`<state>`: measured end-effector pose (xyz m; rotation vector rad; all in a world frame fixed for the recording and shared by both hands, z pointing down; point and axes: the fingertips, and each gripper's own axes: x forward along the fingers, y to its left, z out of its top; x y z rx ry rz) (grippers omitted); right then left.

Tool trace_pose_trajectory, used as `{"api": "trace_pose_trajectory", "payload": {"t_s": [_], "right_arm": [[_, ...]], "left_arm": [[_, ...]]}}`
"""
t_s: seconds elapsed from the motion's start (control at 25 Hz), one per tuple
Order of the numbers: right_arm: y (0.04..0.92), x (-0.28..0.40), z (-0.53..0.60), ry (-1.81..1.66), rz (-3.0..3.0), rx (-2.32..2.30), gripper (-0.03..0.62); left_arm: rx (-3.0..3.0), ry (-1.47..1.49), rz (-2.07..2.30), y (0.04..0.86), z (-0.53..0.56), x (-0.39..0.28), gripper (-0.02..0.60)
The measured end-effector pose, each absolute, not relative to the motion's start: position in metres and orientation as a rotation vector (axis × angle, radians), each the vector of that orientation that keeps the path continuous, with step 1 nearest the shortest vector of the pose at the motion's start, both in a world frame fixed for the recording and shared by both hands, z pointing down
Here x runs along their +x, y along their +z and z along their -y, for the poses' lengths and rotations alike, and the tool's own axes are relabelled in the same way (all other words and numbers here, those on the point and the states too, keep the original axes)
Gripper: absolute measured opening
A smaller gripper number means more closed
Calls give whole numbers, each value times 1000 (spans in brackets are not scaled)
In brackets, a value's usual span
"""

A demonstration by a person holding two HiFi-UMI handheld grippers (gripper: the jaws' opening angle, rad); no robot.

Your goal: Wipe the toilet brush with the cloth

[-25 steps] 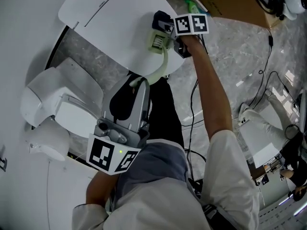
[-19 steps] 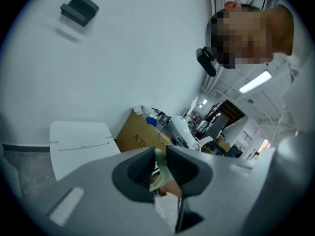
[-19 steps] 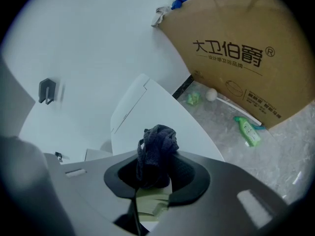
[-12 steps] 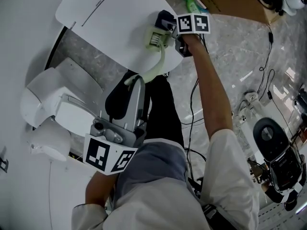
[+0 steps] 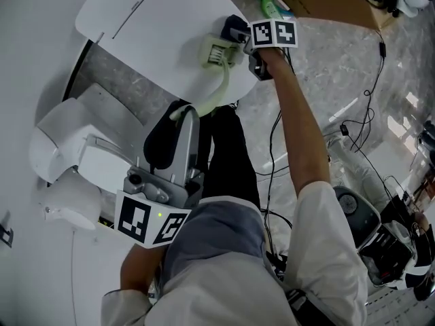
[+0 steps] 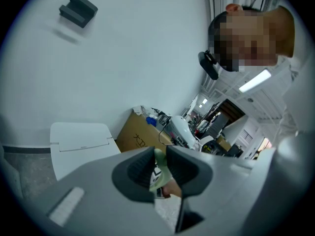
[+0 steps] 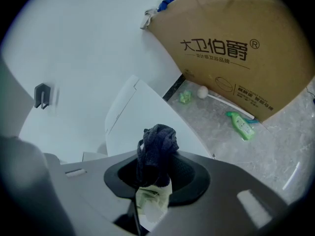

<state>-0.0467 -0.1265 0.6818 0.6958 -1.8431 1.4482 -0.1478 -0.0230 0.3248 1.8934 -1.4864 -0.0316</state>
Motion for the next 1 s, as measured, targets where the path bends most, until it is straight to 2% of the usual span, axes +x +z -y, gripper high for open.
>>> {"api": "trace_pose_trajectory", "payload": {"t_s": [1.0], "right_arm": [[690,-11,113,1528,1821,784,101]], "left_arm": [[1892,-13,1517,324,25,-148,0]]}}
